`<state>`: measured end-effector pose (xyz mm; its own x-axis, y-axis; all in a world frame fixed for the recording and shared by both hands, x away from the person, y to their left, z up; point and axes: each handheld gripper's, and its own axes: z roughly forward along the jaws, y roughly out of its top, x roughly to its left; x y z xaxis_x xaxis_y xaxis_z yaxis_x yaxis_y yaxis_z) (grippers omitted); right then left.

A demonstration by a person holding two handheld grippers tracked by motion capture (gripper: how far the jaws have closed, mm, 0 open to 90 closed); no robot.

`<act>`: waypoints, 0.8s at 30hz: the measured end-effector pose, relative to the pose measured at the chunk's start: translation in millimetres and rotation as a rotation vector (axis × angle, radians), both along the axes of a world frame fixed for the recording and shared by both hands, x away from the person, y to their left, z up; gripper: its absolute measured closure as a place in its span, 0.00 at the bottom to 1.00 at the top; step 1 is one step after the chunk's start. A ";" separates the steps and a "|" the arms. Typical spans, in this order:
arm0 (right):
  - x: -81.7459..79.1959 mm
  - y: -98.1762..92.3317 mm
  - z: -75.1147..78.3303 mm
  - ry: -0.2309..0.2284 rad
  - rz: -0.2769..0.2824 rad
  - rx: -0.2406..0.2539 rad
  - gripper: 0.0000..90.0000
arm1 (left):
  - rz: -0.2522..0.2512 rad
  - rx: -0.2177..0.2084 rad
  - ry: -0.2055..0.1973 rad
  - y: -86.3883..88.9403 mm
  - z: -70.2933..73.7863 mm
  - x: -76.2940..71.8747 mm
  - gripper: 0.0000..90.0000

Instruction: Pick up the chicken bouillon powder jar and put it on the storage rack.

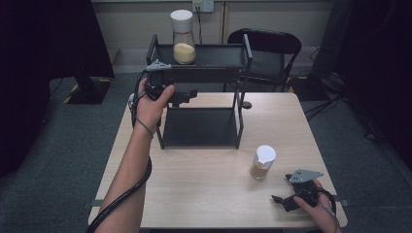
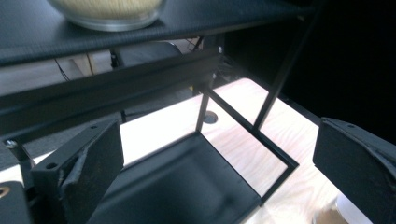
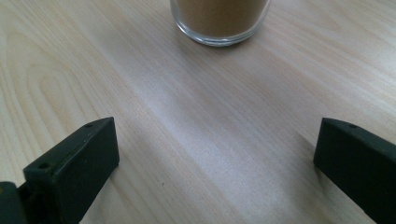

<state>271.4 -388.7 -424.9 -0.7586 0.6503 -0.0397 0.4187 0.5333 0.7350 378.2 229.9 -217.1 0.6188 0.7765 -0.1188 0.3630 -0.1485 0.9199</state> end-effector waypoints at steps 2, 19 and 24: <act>0.0 0.0 -0.1 0.000 0.000 0.000 0.00 | 0.000 -0.004 0.006 2.1 -5.4 -0.5 0.01; 0.0 0.0 -0.1 -0.001 0.000 0.000 0.00 | -0.010 0.008 0.023 5.5 -43.6 -7.2 0.01; 0.0 -0.1 -0.1 -0.001 0.000 0.000 0.00 | -0.015 0.010 0.031 4.7 -51.7 -9.5 0.01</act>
